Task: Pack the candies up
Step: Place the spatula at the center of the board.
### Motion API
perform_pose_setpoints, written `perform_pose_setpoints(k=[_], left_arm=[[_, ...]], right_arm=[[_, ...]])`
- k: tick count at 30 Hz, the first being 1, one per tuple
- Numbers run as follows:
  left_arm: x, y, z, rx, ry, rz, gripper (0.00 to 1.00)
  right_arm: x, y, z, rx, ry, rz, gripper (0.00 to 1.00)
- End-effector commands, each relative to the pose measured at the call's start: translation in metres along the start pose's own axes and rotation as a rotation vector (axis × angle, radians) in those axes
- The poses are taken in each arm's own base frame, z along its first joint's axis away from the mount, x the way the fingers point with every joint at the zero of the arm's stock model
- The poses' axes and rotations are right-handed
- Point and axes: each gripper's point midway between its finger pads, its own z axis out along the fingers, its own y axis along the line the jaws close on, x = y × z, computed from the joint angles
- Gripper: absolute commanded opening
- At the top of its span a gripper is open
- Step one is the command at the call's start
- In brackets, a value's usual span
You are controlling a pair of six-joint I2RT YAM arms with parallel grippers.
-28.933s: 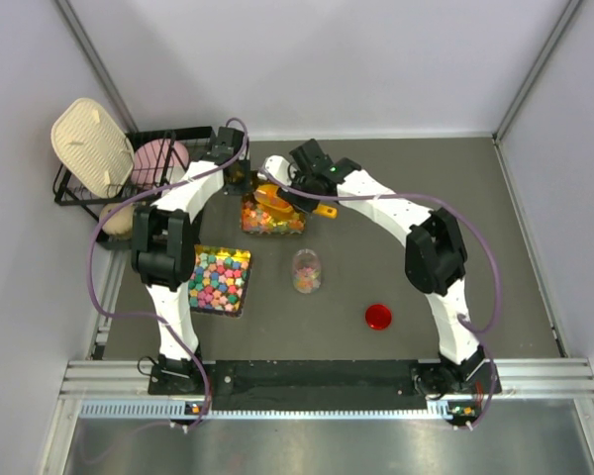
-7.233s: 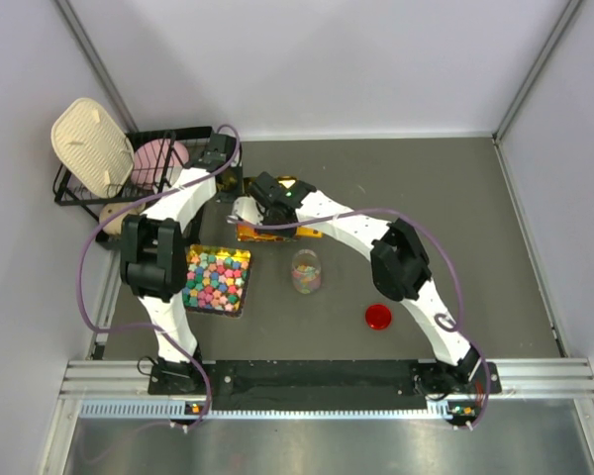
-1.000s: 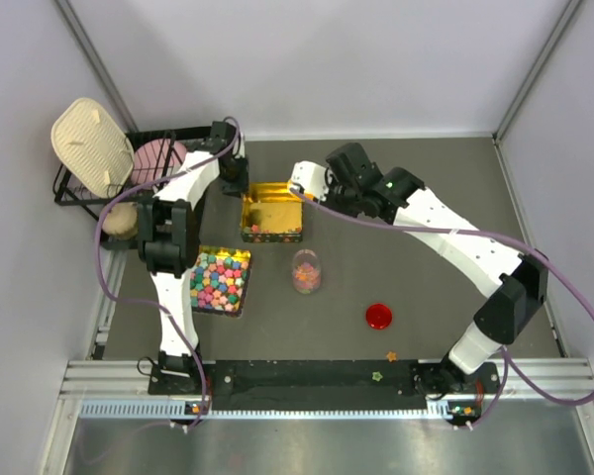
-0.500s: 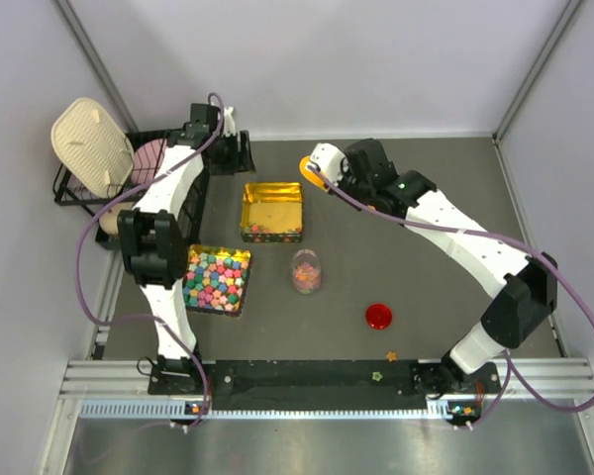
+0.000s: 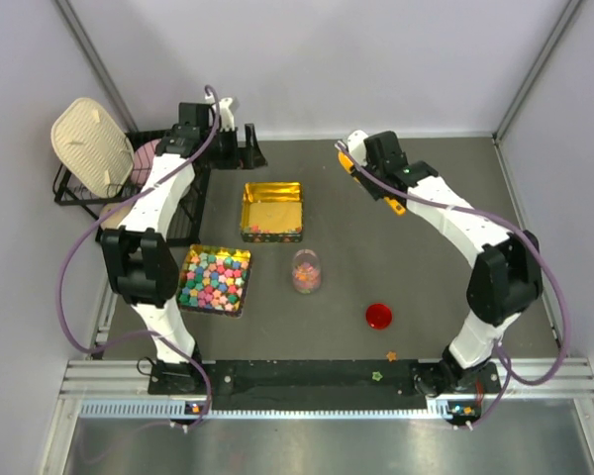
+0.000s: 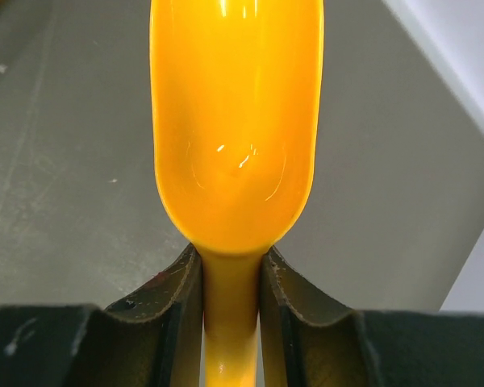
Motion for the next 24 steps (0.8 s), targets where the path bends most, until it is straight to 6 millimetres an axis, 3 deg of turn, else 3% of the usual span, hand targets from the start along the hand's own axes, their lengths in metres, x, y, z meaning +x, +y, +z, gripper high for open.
perform_pose_setpoints(k=[1, 5, 8, 16, 24], left_arm=[[-0.013, -0.018, -0.021, 0.064, -0.075, 0.082, 0.99], [-0.005, -0.024, -0.031, 0.083, -0.073, 0.127, 0.99], [0.003, -0.025, -0.038, 0.082, -0.073, 0.158, 0.99], [0.024, -0.023, -0.045, 0.086, -0.051, 0.208, 0.99], [0.034, -0.022, -0.047, 0.087, -0.03, 0.229, 0.99]], right_arm=[[-0.015, -0.029, 0.016, 0.084, -0.027, 0.135, 0.0], [0.001, -0.055, 0.037, 0.131, 0.023, 0.202, 0.0], [0.018, -0.063, 0.054, 0.137, 0.07, 0.227, 0.0], [0.059, -0.076, 0.092, 0.12, 0.163, 0.297, 0.0], [0.076, -0.078, 0.104, 0.102, 0.193, 0.318, 0.02]])
